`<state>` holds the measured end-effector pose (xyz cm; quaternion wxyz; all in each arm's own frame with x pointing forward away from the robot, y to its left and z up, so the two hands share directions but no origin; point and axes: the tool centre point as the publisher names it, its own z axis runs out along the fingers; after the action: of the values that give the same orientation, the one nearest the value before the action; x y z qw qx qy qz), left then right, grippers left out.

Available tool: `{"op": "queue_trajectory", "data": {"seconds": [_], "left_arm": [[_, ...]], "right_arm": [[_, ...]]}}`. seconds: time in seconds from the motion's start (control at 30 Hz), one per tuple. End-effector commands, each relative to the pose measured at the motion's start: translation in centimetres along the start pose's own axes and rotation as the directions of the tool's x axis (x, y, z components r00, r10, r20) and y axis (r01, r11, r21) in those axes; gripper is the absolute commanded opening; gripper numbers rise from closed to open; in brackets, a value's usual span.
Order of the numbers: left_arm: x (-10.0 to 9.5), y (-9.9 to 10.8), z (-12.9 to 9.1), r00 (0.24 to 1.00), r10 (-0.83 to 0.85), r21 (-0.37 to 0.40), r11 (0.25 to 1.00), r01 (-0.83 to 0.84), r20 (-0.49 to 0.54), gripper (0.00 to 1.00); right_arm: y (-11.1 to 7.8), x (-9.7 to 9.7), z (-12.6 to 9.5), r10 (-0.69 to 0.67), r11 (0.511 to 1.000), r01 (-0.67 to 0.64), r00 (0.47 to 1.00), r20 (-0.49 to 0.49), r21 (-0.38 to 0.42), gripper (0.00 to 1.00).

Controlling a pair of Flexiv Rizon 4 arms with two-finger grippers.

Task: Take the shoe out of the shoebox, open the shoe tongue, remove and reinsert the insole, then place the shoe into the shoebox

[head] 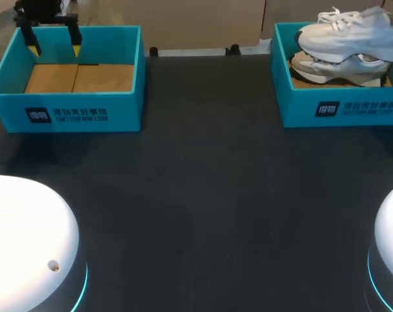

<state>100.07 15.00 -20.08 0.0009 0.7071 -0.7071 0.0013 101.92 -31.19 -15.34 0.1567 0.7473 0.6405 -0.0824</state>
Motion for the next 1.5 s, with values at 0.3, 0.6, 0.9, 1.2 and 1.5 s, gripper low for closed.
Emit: {"op": "queue_trajectory", "data": {"seconds": [0.3, 0.6, 0.9, 1.2, 1.5], "left_arm": [[0.0, 0.0, 0.0, 1.000, 0.000, 0.000, 1.000, 0.000, 0.001, 1.00], [0.0, 0.0, 0.0, 1.000, 0.000, 0.000, 1.000, 0.000, 0.001, 1.00], [0.0, 0.0, 0.0, 1.000, 0.000, 0.000, 1.000, 0.000, 0.001, 1.00], [0.0, 0.0, 0.0, 1.000, 0.000, 0.000, 1.000, 0.000, 0.001, 1.00], [0.0, 0.0, 0.0, 1.000, 0.000, 0.000, 1.000, 0.000, 0.001, 1.00]], "right_arm": [[-6.0, 2.5, -2.9, -0.079, 0.997, 0.079, 0.997, 0.010, 0.000, 0.00], [-11.5, 5.5, -5.3, -0.112, 0.994, 0.112, 0.994, 0.010, 0.010, 0.00], [-16.5, 8.3, -7.0, -0.117, 0.993, 0.117, 0.993, 0.033, 0.006, 0.00], [-20.2, 11.9, -8.1, -0.104, 0.994, 0.104, 0.994, -0.022, -0.019, 0.00], [-21.5, 13.4, -8.8, -0.116, 0.993, 0.115, 0.993, -0.019, -0.030, 0.00]]}}
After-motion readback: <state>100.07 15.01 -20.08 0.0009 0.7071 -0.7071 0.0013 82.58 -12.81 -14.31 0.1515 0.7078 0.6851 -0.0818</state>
